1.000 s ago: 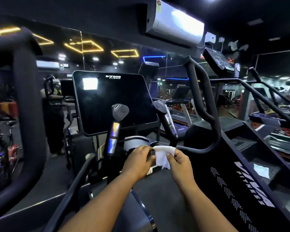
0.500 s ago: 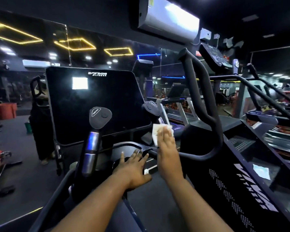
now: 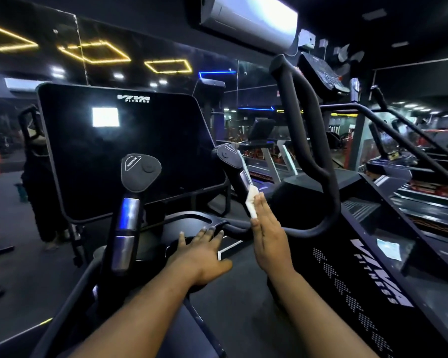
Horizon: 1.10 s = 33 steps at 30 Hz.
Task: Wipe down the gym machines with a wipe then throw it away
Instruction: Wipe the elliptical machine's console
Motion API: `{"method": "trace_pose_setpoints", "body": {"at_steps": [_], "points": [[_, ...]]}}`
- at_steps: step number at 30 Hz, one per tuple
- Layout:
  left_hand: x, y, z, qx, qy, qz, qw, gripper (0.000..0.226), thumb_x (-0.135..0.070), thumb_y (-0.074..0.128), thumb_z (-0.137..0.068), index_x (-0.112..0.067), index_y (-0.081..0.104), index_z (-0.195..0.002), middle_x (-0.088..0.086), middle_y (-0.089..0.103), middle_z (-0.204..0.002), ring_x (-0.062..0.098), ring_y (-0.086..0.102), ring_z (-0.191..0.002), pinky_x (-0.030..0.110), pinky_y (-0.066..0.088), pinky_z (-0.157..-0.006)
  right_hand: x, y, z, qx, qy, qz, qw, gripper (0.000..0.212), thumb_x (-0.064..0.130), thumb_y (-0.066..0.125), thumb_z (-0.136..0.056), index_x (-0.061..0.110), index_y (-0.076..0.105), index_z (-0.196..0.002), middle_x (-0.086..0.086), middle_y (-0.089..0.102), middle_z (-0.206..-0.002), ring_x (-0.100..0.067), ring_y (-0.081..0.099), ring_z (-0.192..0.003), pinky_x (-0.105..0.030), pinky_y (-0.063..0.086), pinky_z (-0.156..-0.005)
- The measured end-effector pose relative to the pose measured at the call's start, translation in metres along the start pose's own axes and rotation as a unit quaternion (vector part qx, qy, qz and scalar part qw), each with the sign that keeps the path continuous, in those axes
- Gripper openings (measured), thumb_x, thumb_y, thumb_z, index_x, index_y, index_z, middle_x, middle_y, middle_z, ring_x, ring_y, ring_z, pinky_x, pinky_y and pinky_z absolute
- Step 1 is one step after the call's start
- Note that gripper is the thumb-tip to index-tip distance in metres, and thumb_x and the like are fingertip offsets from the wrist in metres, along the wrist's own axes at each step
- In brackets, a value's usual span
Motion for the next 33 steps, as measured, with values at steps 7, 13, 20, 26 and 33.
{"method": "trace_pose_setpoints", "body": {"at_steps": [7,13,20,26,33], "points": [[-0.001,-0.002,-0.001,-0.005,0.004,-0.003,1.000,0.088,-0.063,0.045,-0.093,-0.031,0.004,-0.164,-0.004,-0.007,-0.172,0.014,-0.010,-0.157,0.062,-0.010,-0.122,0.053,0.015,-0.079,0.084,-0.032,0.011,0.996,0.076,0.062,0.027,-0.101,0.022,0.005,-0.162,0.008,0.000,-0.169,0.001,-0.004,-0.153,-0.038,0.009,-0.127],[-0.001,-0.003,0.000,-0.007,0.001,-0.005,1.000,0.089,-0.062,0.044,-0.092,-0.031,0.003,-0.164,-0.003,-0.008,-0.172,0.014,-0.011,-0.157,0.063,-0.010,-0.122,0.040,0.014,-0.068,0.071,-0.088,0.139,0.984,0.079,0.067,0.021,-0.100,0.024,0.000,-0.163,0.007,-0.003,-0.170,0.003,-0.008,-0.152,-0.049,0.007,-0.127],[-0.003,0.000,0.000,-0.002,0.004,0.003,1.000,0.088,-0.061,0.046,-0.091,-0.031,0.005,-0.164,-0.003,-0.007,-0.172,0.012,-0.010,-0.157,0.061,-0.011,-0.122,0.064,0.020,-0.106,0.106,-0.136,0.090,0.981,0.083,0.063,0.034,-0.100,0.016,0.007,-0.163,-0.001,-0.002,-0.171,-0.016,-0.010,-0.156,-0.049,0.007,-0.127],[-0.002,-0.002,0.001,-0.001,-0.002,-0.005,1.000,0.087,-0.061,0.045,-0.093,-0.031,0.004,-0.164,-0.005,-0.008,-0.172,0.013,-0.011,-0.157,0.060,-0.012,-0.122,0.049,0.016,-0.093,0.110,-0.172,0.139,0.969,0.086,0.060,0.041,-0.100,0.017,0.002,-0.163,0.001,-0.004,-0.171,-0.015,-0.008,-0.156,-0.054,0.016,-0.124],[-0.002,-0.002,0.001,-0.006,-0.001,0.006,1.000,0.089,-0.060,0.047,-0.092,-0.031,0.005,-0.164,-0.005,-0.007,-0.172,0.011,-0.011,-0.157,0.060,-0.012,-0.123,0.061,0.019,-0.114,0.139,-0.124,0.086,0.979,0.093,0.070,0.038,-0.094,0.019,0.001,-0.163,0.001,-0.009,-0.170,-0.013,-0.015,-0.155,-0.046,0.004,-0.127]]}}
Point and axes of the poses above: each hand's wrist, its own z-axis away from the middle knuckle, its own y-axis out of the palm, x = y × z, the point moved 5 cm from there along -z, towards the middle knuckle
